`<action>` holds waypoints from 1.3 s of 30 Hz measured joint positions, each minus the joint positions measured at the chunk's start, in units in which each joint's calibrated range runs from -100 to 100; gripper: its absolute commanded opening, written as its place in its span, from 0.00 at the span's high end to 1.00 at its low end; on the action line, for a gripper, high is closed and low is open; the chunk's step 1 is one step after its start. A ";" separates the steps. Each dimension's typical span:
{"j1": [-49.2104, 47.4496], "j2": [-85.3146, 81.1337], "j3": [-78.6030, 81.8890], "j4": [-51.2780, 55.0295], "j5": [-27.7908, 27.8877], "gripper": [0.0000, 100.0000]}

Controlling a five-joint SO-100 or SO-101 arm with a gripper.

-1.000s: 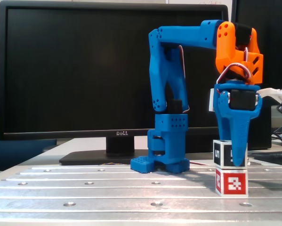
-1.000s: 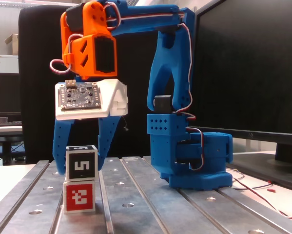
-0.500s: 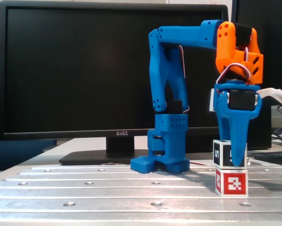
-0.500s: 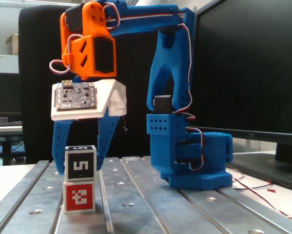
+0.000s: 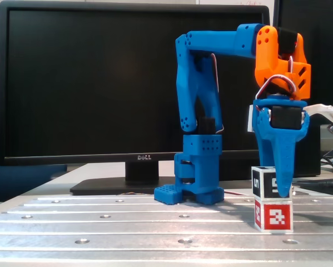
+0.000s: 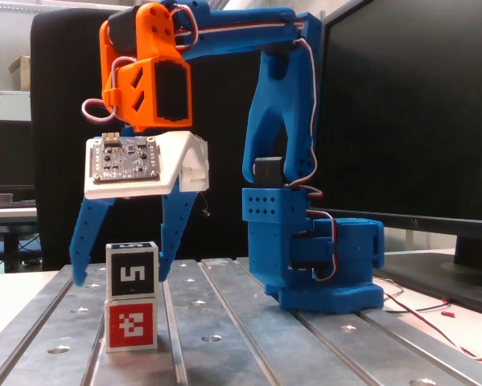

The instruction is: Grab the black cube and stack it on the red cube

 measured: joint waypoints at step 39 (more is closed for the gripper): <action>1.26 0.00 -24.18 22.09 2.57 0.82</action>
